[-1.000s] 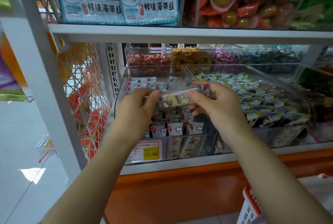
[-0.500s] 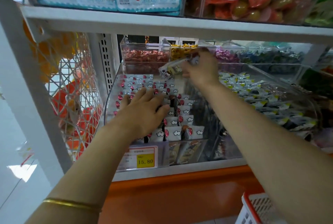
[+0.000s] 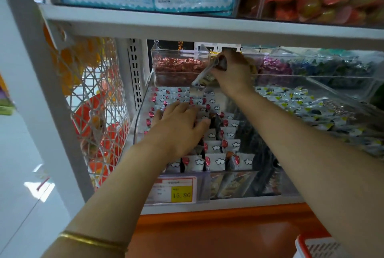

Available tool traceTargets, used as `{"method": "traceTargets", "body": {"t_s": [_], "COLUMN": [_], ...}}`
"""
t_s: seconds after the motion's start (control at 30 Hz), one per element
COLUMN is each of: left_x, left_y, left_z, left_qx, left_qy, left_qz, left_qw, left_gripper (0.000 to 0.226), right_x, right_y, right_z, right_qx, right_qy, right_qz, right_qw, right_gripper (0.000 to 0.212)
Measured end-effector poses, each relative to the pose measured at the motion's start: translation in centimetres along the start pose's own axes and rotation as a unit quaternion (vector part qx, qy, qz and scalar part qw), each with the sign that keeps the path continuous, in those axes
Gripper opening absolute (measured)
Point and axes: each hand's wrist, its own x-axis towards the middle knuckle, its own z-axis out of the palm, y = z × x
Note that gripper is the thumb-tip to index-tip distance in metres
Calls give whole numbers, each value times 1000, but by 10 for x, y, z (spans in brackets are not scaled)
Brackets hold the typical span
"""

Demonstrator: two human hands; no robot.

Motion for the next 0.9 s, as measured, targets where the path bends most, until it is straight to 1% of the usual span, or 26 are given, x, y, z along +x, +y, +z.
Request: {"method": "traceTargets", "body": {"t_s": [0.07,0.23,0.3,0.37,0.47,0.53,0.6,0.67,0.77,0.83,0.9], "left_x": [12,52,60,64,69,71,74,76,78,76,76], "left_y": [-1,-4,-6,-9,-12,-15,-17,-19,-22,-23,-22], "left_z": [-7,-15,-12,-7,-2,-2,-4,-5,-4,-4,-4], "left_qx": [33,81,97,105,99,88,75,67,63,60,75], "left_qy": [10,-66,-80,-73,-55,-54,-59,-64,-65,-61,-67], "left_qz": [8,13,16,10,8,9,5,2,8,5,9], "left_qw": [999,994,992,992,994,995,995,996,996,996,995], "left_gripper": [54,46,46,47,45,36,25,23,29,29,39], "right_x": [-2,-2,-1,-1,0,0,-1,-2,-3,-1,2], "right_y": [1,1,2,3,3,2,2,2,2,0,-1], "right_z": [-1,0,-1,-2,-3,-2,-2,-2,2,8,13], "right_qx": [38,92,120,137,122,138,158,142,96,47,-12], "right_qy": [1,43,69,72,57,46,43,36,-1,-48,-105], "right_qz": [26,61,82,99,100,97,90,76,31,-2,-34], "right_qw": [999,993,987,983,986,985,982,986,995,998,994], "right_gripper": [27,17,16,18,19,21,18,19,24,29,30]}}
